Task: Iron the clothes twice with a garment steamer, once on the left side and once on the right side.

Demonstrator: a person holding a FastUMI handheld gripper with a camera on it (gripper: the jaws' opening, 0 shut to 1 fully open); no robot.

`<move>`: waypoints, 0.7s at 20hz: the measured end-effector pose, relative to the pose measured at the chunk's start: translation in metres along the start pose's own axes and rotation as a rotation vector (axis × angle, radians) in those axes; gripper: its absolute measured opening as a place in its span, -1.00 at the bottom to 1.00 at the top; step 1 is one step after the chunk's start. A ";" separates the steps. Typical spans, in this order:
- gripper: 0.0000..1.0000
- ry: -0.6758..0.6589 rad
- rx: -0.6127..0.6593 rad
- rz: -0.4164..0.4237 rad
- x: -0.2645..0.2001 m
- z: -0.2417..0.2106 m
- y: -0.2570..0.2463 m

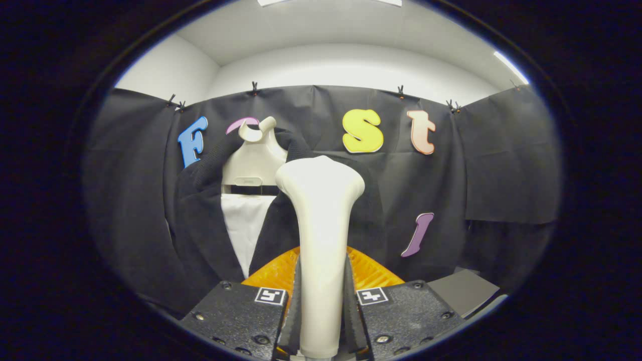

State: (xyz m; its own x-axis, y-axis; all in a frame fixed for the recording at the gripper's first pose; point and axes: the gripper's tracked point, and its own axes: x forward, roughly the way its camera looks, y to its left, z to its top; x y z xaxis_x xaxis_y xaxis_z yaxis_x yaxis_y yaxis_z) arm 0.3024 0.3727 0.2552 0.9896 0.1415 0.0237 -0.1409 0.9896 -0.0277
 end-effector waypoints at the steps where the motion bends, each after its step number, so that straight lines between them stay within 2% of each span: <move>1: -0.24 0.009 -0.003 -0.005 0.002 -0.007 -0.001; 14: -0.24 0.086 -0.065 -0.034 -0.008 -0.084 -0.009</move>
State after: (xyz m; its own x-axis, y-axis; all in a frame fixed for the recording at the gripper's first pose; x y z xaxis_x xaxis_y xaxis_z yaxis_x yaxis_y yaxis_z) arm 0.2977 0.3611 0.1711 0.9929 0.1030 -0.0601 -0.1083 0.9898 -0.0930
